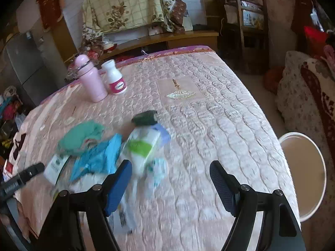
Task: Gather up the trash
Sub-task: 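Grasp the milk carton with the left tool while the right grasps the dark green packet, then carry the milk carton and green packet over the white bucket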
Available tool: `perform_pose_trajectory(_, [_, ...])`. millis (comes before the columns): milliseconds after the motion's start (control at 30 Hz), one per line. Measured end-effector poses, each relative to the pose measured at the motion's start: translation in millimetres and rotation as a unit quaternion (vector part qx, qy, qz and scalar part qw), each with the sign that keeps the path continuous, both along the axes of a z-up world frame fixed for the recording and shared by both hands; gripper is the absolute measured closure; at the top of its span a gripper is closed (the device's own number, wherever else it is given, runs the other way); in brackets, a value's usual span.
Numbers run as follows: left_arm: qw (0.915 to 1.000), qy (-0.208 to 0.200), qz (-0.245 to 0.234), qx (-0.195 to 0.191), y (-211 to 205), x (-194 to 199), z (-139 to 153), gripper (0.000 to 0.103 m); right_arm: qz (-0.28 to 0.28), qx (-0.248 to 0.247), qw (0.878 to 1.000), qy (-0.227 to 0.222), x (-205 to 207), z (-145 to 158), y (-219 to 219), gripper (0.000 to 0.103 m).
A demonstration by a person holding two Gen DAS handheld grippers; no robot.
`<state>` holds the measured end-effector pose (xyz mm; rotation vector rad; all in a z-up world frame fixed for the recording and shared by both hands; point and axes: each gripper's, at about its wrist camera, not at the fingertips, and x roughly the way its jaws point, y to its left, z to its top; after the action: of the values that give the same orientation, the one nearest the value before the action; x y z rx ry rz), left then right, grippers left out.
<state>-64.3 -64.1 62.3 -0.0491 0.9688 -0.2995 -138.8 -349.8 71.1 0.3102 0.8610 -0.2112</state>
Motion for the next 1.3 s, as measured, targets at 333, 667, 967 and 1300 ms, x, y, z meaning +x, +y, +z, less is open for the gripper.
perform_pose_trajectory(333, [0.9993,0.034,-0.01,0.01,-3,32,-17,0.027,0.055,0.018,0.996,0.073,114,-23,0,0.024])
perform_pose_trajectory(667, [0.9984,0.047,-0.03,0.012,-2,39,-30,0.047,0.064,0.04,0.99,0.116,152,-55,-4,0.065])
perform_pose_trajectory(967, [0.9998,-0.013,-0.015,-0.006,13,6,15,0.047,0.081,0.057,0.995,0.029,91,-10,-4,0.065])
perform_pose_trajectory(1300, [0.9957,-0.056,-0.07,-0.027,-30,-48,57,0.047,0.068,0.057,0.996,-0.008,2,9,-3,0.065])
